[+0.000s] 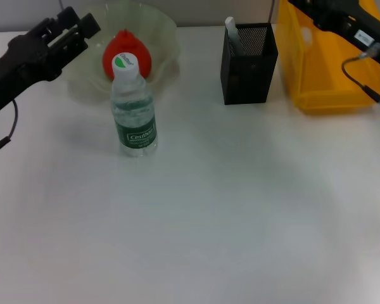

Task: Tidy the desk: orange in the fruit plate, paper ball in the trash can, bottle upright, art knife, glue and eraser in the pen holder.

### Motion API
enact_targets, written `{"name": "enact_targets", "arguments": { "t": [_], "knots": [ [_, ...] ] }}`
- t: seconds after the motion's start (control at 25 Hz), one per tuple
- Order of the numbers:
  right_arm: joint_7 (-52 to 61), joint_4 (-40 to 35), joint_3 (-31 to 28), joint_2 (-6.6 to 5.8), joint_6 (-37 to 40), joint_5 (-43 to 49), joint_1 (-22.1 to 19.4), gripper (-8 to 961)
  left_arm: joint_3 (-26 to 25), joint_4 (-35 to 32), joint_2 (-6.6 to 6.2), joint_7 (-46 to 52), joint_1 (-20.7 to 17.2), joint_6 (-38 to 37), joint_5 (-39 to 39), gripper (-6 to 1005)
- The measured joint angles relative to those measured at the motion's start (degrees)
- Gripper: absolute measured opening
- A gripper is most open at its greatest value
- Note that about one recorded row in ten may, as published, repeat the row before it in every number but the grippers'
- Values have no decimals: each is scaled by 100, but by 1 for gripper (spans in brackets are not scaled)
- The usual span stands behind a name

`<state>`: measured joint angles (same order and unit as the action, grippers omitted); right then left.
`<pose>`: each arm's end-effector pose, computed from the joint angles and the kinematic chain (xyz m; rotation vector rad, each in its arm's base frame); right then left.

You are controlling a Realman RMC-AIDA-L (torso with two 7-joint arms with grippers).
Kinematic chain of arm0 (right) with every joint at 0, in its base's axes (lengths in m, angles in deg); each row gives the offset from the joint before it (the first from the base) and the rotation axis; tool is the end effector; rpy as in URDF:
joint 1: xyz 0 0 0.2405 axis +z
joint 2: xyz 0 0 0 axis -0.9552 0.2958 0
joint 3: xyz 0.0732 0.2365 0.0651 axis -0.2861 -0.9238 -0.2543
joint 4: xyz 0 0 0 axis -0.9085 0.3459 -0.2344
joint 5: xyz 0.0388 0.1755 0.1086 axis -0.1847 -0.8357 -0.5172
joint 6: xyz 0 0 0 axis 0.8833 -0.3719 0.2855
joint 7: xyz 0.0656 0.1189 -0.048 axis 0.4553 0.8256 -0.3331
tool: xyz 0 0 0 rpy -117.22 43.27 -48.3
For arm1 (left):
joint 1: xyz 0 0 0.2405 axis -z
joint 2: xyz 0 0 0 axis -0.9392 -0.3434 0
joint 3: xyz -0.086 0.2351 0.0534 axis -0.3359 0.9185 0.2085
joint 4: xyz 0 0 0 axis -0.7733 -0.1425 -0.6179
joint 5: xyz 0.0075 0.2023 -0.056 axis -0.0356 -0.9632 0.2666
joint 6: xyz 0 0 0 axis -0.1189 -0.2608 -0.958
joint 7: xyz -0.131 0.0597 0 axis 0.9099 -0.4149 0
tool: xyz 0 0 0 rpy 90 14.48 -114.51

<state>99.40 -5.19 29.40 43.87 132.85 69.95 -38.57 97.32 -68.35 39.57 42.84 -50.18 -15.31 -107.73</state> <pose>0.2263 0.3782 0.0154 -2.1387 0.7597 1.3434 -0.2621 0.3250 0.0364 -2.1652 -0.6894 -1.3048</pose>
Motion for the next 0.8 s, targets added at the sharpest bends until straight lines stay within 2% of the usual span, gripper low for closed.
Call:
{"name": "enact_targets", "arguments": {
  "t": [0.08,0.2,0.28,0.4,0.52,0.64,0.8],
  "knots": [
    [831,-537,491,-45,357,13,-232,566,2,8,-135,22,19,-381,-54,612],
    [1810,-1305,1092,-205,899,193,-485,581,26,24,-392,181,58,-1018,-265,612],
    [2140,-1598,1161,-265,1213,492,-516,593,15,-9,-573,396,77,-1499,-553,612],
    [2497,-1936,1171,-314,1626,1224,-423,612,8,-29,-704,566,114,-2108,-921,612],
    [2557,-1996,1201,-301,1831,1862,-206,630,5,-29,-753,686,148,-2462,-1216,612],
    [2538,-2039,1242,-181,1989,2281,11,710,0,-28,-761,746,150,-2577,-1348,610],
    [2532,-2197,1247,-62,1983,2563,172,710,2,-33,-768,783,148,-2767,-1618,612]
  ]
}}
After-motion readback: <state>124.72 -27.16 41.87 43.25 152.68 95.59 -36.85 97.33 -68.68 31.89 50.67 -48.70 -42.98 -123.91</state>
